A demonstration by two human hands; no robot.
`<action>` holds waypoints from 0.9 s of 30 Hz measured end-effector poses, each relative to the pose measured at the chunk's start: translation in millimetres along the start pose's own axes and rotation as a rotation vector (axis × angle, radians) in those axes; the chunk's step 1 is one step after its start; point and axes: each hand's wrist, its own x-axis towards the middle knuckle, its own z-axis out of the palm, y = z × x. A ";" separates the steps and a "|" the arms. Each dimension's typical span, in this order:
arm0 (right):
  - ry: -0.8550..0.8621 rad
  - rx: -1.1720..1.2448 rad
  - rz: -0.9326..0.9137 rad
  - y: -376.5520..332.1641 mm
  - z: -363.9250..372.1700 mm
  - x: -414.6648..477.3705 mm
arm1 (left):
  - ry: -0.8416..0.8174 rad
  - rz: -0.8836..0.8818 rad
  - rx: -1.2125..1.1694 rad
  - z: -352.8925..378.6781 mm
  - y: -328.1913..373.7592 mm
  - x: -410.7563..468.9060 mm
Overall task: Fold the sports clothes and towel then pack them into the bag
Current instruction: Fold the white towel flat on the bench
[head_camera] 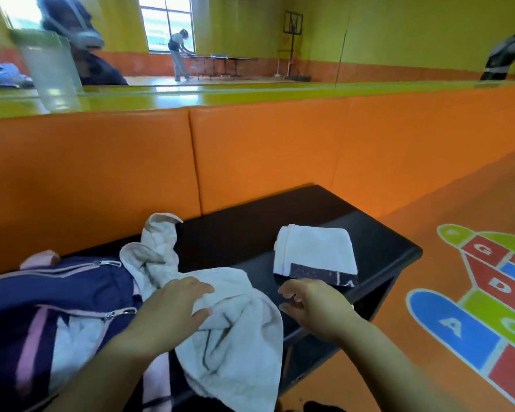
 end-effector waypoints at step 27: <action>0.028 0.165 -0.001 -71.3 32.7 9.2 | 0.342 0.160 -0.124 0.3 6.7 -20.5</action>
